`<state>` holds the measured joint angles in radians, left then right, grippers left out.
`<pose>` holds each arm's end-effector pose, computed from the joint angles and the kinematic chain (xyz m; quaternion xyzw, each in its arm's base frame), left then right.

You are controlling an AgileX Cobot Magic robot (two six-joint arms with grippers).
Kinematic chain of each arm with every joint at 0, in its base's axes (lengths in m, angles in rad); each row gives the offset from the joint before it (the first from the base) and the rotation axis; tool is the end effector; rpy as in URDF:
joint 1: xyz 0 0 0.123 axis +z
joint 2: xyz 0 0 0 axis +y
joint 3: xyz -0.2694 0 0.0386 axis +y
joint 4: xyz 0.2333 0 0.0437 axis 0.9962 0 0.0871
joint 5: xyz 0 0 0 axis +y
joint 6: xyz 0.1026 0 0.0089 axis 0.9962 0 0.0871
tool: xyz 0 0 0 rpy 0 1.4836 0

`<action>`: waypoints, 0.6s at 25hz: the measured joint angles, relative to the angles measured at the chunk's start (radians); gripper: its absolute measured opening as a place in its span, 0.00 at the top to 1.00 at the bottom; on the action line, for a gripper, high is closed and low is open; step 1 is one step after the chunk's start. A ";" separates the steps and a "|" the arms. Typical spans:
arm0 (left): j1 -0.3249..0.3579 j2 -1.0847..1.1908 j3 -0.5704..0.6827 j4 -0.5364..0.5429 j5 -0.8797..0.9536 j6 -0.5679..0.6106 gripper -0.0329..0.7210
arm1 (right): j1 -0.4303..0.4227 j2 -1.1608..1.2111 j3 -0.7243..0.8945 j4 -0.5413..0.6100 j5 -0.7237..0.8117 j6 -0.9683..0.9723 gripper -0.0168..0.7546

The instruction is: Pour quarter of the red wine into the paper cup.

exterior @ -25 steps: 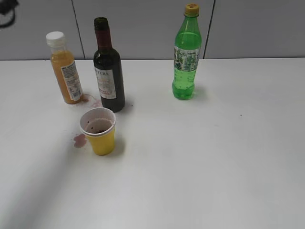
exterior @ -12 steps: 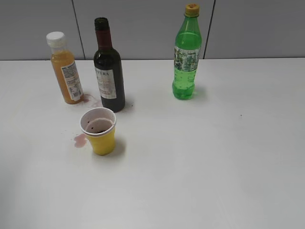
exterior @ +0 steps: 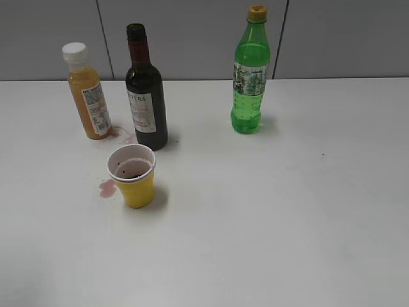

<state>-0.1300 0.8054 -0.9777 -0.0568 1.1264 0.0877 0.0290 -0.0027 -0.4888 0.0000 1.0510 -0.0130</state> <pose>0.1283 -0.0221 0.3487 0.0993 0.9331 -0.0356 0.3439 0.0072 0.0002 0.2626 -0.0179 0.8527 0.0042 0.5220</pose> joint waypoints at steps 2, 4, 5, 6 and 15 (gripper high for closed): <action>0.000 -0.101 0.081 -0.010 0.004 0.002 0.17 | 0.000 0.000 0.000 0.000 0.000 0.000 0.27; 0.000 -0.201 0.147 -0.010 0.006 0.002 0.17 | 0.000 0.000 0.000 0.000 0.000 0.000 0.27; 0.000 -0.255 0.177 -0.007 0.007 0.003 0.17 | 0.000 0.000 0.000 0.000 0.000 0.000 0.27; 0.000 -0.308 0.204 0.000 0.007 0.003 0.17 | 0.000 0.000 0.000 0.000 0.000 0.000 0.27; 0.000 -0.655 0.370 0.038 0.010 0.003 0.17 | 0.000 0.000 0.000 0.000 0.000 0.000 0.27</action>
<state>-0.1300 0.1504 -0.6081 -0.0192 1.1365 0.0906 0.0290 -0.0027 -0.4888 0.0000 1.0510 -0.0130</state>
